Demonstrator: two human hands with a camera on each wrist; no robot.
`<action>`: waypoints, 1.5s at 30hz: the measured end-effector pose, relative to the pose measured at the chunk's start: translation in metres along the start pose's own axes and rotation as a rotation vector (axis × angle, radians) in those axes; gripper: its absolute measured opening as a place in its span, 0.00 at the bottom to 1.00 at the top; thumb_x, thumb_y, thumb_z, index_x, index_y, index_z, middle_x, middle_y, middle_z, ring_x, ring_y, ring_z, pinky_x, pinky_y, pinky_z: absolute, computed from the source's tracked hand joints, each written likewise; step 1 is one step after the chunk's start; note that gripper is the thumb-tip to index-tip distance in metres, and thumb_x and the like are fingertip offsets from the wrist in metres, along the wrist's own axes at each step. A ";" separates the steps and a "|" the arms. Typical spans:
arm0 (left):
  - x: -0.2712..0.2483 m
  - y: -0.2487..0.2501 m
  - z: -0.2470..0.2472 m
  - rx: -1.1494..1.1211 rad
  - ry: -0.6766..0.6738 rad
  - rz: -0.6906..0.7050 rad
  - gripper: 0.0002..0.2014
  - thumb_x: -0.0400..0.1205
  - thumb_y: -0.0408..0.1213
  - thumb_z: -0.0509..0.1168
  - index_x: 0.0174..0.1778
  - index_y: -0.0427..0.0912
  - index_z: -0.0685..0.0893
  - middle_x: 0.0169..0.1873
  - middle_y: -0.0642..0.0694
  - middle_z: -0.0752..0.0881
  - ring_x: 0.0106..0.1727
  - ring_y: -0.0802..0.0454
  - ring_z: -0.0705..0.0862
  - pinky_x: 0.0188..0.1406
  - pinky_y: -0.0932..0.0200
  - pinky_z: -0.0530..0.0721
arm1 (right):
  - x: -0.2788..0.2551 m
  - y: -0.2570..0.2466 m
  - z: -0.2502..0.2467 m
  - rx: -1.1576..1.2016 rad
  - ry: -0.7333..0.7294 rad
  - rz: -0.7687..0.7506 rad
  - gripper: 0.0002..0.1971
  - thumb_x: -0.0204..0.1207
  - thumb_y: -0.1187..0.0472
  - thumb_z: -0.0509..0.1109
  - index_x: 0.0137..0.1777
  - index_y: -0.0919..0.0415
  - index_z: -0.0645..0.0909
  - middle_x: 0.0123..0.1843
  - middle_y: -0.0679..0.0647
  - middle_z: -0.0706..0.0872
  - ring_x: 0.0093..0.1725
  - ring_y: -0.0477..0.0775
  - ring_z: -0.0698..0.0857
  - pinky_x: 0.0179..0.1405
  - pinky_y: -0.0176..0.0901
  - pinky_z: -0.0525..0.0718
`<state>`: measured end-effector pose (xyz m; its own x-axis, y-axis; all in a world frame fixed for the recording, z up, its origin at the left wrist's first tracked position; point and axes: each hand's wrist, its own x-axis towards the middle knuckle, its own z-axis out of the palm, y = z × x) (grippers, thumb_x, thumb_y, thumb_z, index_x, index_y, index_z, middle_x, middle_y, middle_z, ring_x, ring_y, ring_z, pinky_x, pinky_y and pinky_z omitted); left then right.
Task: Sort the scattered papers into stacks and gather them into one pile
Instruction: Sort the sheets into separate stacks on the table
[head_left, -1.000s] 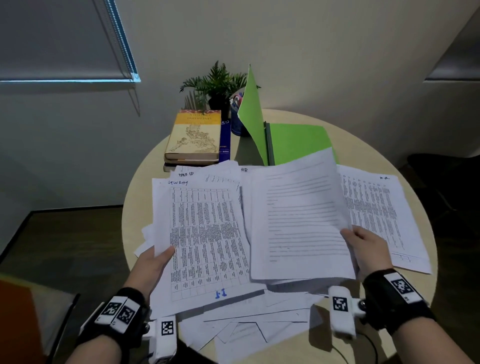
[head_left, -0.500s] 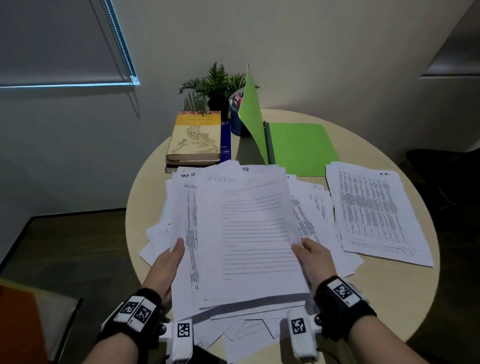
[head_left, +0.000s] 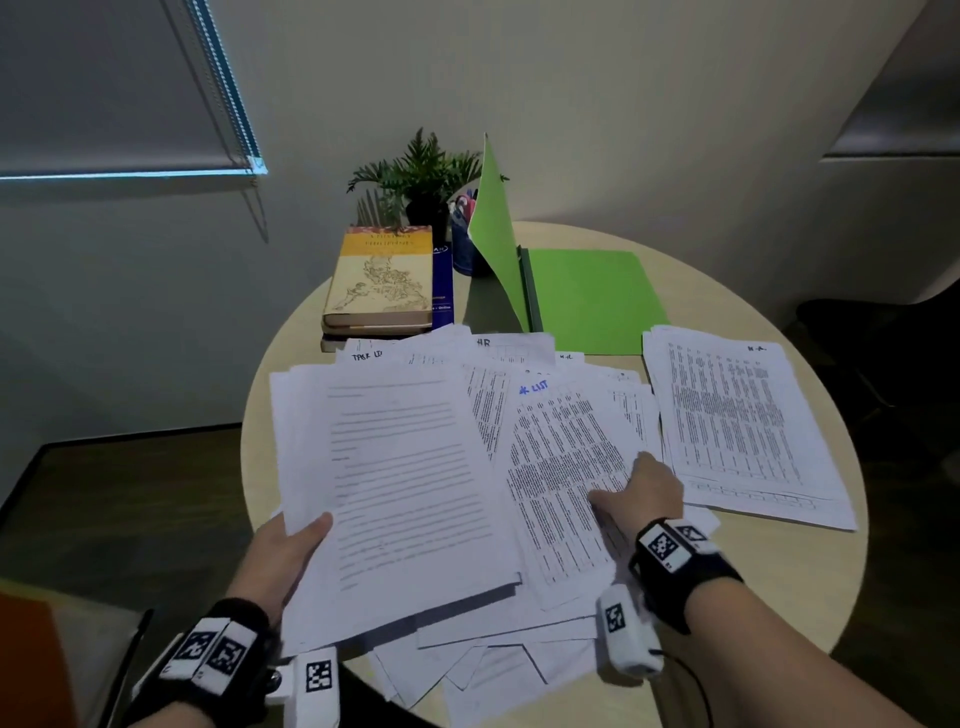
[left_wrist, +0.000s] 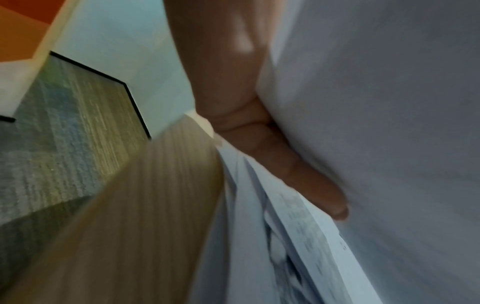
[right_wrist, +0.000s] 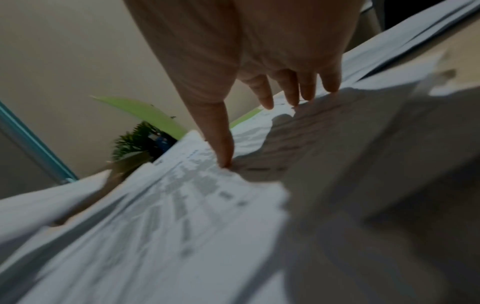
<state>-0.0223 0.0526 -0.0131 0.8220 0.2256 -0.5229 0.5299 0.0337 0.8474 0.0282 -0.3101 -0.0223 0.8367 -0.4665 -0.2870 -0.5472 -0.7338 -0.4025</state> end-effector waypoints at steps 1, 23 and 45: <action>-0.001 0.001 -0.007 -0.005 0.017 -0.009 0.16 0.83 0.31 0.63 0.67 0.32 0.79 0.58 0.32 0.86 0.58 0.35 0.85 0.57 0.46 0.80 | 0.004 0.002 -0.004 -0.067 -0.042 0.032 0.46 0.57 0.40 0.80 0.70 0.67 0.69 0.64 0.64 0.80 0.64 0.65 0.79 0.61 0.56 0.82; -0.005 0.020 -0.044 -0.057 0.051 -0.011 0.13 0.83 0.36 0.64 0.62 0.37 0.81 0.55 0.34 0.87 0.54 0.34 0.86 0.48 0.47 0.83 | -0.018 -0.030 -0.100 0.627 0.172 -0.073 0.05 0.76 0.65 0.69 0.48 0.66 0.81 0.43 0.64 0.83 0.44 0.61 0.83 0.47 0.52 0.83; -0.009 0.007 -0.091 -0.064 0.234 -0.003 0.17 0.82 0.33 0.65 0.65 0.30 0.79 0.59 0.31 0.85 0.53 0.34 0.84 0.48 0.46 0.80 | -0.047 -0.122 0.073 0.020 -0.094 -0.080 0.37 0.73 0.54 0.73 0.76 0.66 0.59 0.71 0.62 0.71 0.70 0.62 0.70 0.68 0.50 0.72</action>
<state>-0.0450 0.1395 0.0058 0.7460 0.4444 -0.4960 0.5117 0.0942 0.8540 0.0545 -0.1626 -0.0233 0.8725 -0.3577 -0.3330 -0.4797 -0.7568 -0.4441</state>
